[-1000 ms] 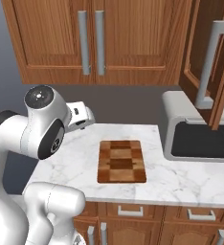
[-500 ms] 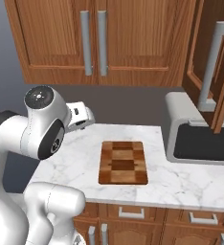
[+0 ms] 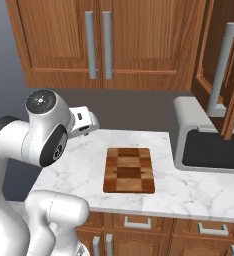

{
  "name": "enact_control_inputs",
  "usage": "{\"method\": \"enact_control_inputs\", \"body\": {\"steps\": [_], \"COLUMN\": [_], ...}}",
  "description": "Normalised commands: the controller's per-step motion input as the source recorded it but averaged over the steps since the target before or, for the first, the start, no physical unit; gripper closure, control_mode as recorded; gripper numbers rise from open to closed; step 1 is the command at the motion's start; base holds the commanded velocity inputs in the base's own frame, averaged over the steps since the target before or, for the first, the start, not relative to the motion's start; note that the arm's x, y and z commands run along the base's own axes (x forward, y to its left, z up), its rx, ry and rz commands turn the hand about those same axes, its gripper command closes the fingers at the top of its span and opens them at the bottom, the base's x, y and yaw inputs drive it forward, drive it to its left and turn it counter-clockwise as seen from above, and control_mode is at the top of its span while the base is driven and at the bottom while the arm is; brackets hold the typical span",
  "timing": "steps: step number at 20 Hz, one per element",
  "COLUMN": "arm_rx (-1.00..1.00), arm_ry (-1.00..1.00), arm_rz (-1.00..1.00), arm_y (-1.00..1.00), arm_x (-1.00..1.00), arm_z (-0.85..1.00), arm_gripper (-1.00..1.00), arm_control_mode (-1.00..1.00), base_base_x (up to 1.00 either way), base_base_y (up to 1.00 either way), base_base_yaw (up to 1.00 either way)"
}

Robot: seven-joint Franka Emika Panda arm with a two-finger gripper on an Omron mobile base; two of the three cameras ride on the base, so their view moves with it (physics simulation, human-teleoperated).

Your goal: Move the cutting board and knife to the sink. Then move spray from the cabinet to the counter.

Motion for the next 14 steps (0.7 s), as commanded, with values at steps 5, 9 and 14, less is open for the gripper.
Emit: {"method": "enact_control_inputs", "body": {"steps": [5, 9, 14], "arm_rx": [0.0, 0.0, 0.0], "arm_ry": [0.0, 0.0, 0.0], "arm_rz": [0.0, 0.0, 0.0], "arm_y": [0.0, 0.0, 0.0], "arm_x": [0.0, 0.0, 0.0], "arm_z": [0.0, 0.0, 0.0], "arm_gripper": [-1.0, -1.0, -1.0], "arm_control_mode": [1.0, 1.0, 1.0], "base_base_x": [0.0, 0.0, 0.0], "base_base_y": [0.0, 0.0, 0.0], "base_base_yaw": [0.0, 0.0, -0.03]}}
